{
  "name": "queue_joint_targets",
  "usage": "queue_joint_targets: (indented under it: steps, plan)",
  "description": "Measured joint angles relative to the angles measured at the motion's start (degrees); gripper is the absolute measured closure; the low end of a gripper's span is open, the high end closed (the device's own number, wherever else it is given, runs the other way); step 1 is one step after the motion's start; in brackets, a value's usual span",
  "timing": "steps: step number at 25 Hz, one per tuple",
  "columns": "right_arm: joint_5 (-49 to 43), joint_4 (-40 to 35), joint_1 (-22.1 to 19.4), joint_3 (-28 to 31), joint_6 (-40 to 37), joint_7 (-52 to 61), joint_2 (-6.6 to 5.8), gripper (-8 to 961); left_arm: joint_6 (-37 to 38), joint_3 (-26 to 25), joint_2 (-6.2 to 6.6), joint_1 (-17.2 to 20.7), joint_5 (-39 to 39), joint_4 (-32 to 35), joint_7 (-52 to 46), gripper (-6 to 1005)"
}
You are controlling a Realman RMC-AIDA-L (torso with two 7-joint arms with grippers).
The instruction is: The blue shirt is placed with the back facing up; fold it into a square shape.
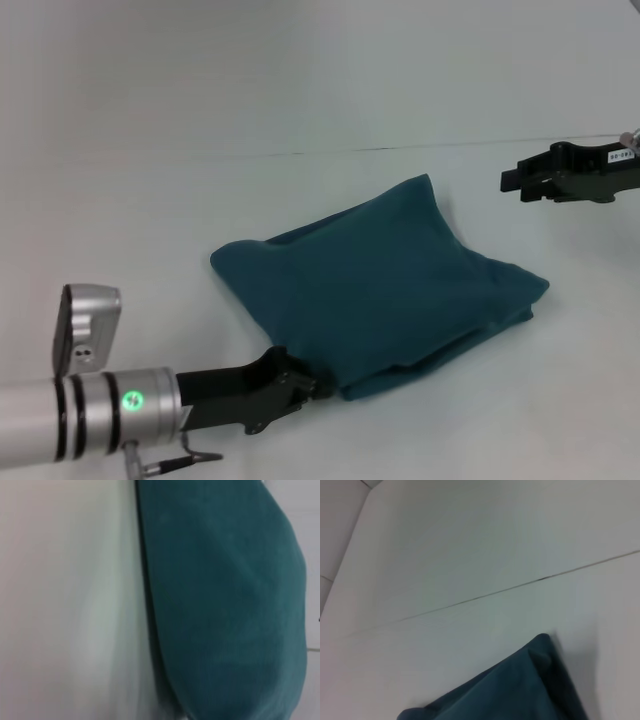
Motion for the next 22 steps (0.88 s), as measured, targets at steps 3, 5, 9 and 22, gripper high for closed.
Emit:
queue_joint_targets:
  steps: [3,5,9,22]
  plan:
    - [0.0,0.1,-0.1,0.0,-0.1,0.0,0.0,550,2.4,0.1,0.23,3.1,0.3,3.3,0.0,969]
    - [-0.1,0.1,-0.1,0.0,-0.3,0.0,0.0,550,3.9,0.0,0.46,5.3,0.3,6.3,-0.8,969]
    - [-0.1,0.1,-0.2,0.0,-0.4,0.0,0.0,549,5.6,-0.6,1.61,7.6,1.5,10.0,-2.3,968]
    - [0.0,0.0,-0.1,0.0,-1.1,0.0,0.0,547,9.7,-2.8,3.76,6.5,8.2,12.8,-2.9,969]
